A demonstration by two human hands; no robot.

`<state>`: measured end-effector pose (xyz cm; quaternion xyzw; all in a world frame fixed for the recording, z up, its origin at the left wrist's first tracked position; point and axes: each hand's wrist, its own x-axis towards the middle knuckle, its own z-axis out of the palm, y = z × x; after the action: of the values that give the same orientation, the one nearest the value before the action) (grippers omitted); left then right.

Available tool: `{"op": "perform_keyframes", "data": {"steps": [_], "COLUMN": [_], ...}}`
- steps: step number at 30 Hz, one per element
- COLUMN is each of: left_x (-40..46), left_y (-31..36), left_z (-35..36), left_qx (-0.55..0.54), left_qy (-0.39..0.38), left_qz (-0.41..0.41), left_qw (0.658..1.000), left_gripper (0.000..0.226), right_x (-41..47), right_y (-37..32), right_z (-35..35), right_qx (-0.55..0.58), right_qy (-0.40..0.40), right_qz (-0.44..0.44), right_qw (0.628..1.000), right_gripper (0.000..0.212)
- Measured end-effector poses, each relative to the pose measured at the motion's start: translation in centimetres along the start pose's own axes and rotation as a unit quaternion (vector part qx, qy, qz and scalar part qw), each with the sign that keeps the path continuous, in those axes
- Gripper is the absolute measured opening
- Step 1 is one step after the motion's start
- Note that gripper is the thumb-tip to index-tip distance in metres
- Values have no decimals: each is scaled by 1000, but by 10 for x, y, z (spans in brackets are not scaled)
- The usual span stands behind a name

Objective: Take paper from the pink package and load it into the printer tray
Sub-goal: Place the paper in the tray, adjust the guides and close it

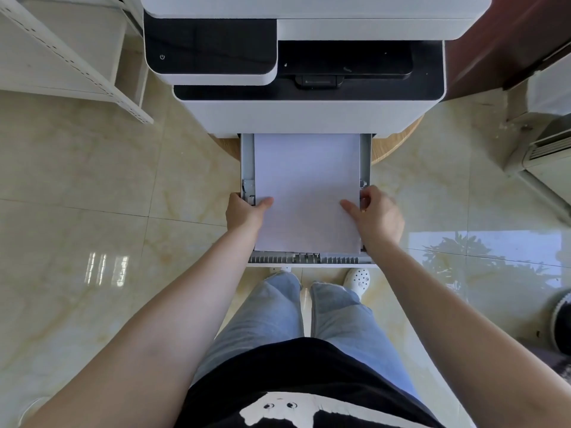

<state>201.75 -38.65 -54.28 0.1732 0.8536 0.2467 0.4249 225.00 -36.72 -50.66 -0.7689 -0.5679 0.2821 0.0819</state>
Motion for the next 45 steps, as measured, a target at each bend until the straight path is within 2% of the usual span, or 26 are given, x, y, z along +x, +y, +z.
{"op": "perform_keyframes", "data": {"steps": [2,3,5,7,8,10,15,17,19,22,25,30,36,42,45], "left_x": [2,2,3,3,2,2,-4,-6,-12,-26,-42,-54,-54,-58,-58], "left_y": [-2,-2,-1,0,0,1,-1,-5,-12,-27,-36,-33,-31,-36,-36], "left_z": [1,2,3,3,4,5,4,-1,-10,-22,-22,-16,-14,-12,-9], "left_qx": [-2,0,6,21,31,42,70,85,117,188,240,292,326,317,330], "left_qy": [1,2,-1,-3,-4,-4,-5,-27,-55,-94,-93,-30,11,26,31], "left_qz": [0,-2,-4,-1,0,0,16,42,60,78,103,116,142,157,161], "left_qw": [1000,1000,1000,1000,1000,999,997,995,990,975,961,949,934,935,930], "left_gripper": [50,52,59,67,71,76,83,90,107,135,148,150,148,153,155], "right_x": [3,6,14,19,20,22,20,16,8,-11,-27,-35,-40,-36,-35], "right_y": [4,5,5,3,3,3,5,7,13,25,29,20,13,26,24], "right_z": [0,1,4,8,11,17,20,17,15,15,19,26,36,29,28], "right_qx": [-30,-6,93,175,181,157,141,157,163,123,83,37,-12,25,7], "right_qy": [61,42,-50,-113,-116,-102,-86,-91,-115,-167,-176,-142,-85,-99,-92], "right_qz": [9,37,114,165,169,164,158,144,119,88,81,93,102,76,69], "right_qw": [998,998,988,964,962,969,974,973,973,974,978,985,991,992,993], "right_gripper": [60,72,86,84,77,68,70,82,101,129,144,150,151,147,147]}}
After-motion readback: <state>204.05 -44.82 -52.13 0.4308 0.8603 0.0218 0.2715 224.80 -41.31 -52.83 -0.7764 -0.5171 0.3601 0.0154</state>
